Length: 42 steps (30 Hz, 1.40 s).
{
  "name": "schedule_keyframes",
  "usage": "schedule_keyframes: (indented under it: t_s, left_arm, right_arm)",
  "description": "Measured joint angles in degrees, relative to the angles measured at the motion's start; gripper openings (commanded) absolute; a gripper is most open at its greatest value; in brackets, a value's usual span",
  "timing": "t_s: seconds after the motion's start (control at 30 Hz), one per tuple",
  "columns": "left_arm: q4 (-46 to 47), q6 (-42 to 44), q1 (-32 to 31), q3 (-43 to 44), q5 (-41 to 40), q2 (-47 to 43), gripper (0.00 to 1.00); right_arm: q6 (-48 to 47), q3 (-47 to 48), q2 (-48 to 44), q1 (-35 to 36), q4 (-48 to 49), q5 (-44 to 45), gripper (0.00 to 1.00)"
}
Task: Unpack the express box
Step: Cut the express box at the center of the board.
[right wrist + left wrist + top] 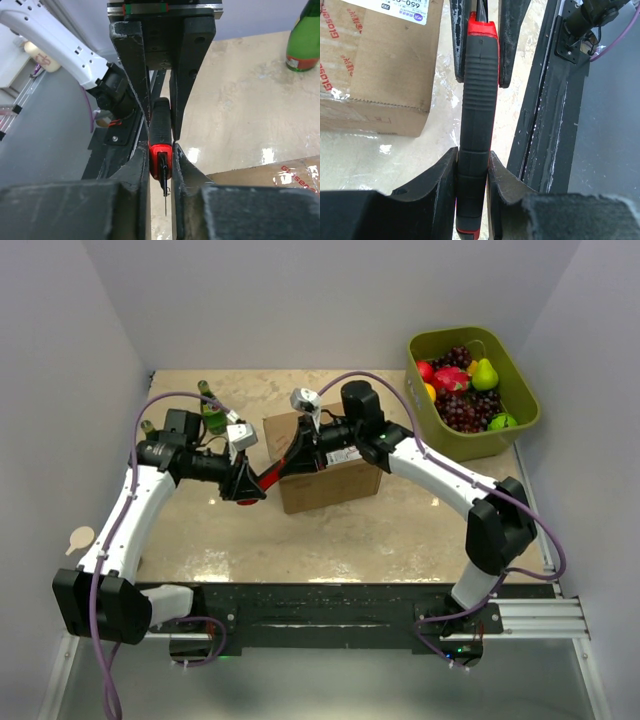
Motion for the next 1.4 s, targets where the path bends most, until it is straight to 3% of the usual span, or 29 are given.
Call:
schedule_keyframes:
  t_s: [0.17,0.37,0.4,0.5,0.63,0.83,1.13,1.4]
  left_arm:
    - [0.2,-0.1,-0.4,0.0,-0.3,0.5,0.00]
    - [2.7,-2.3,-1.1,0.0,1.1,1.8,0.22]
    - [3.8,-3.8,-1.1,0.0,1.6,1.9,0.37]
    - [14.6,-16.1,1.4,-3.6,5.1,1.0,0.64]
    - [39.2,-43.3,10.6,-17.9,7.2,-2.0,0.65]
    - [65.5,-69.4,9.8,-24.9,9.6,0.4,0.65]
    - [84.1,-82.0,9.7,-26.8,9.7,2.1,0.64]
    - [89.6,-85.7,9.4,-28.2,10.5,2.7,0.61]
  right_arm:
    - [-1.5,-1.4,-0.5,-0.2,0.2,-0.6,0.00]
    - [2.8,-7.3,-4.4,-1.3,5.6,2.7,0.00]
    - [4.8,-8.2,-4.8,-1.7,7.3,3.3,0.00]
    - [15.9,-12.1,-5.9,-4.3,15.5,5.7,0.00]
    - [26.5,-14.0,-4.6,-9.2,17.1,10.6,0.00]
    - [33.6,-14.0,-3.6,-10.6,19.3,13.0,0.00]
    - [37.7,-12.3,-3.6,-11.2,21.0,14.2,0.00]
    - [37.6,-11.5,-3.6,-10.6,21.3,13.3,0.00]
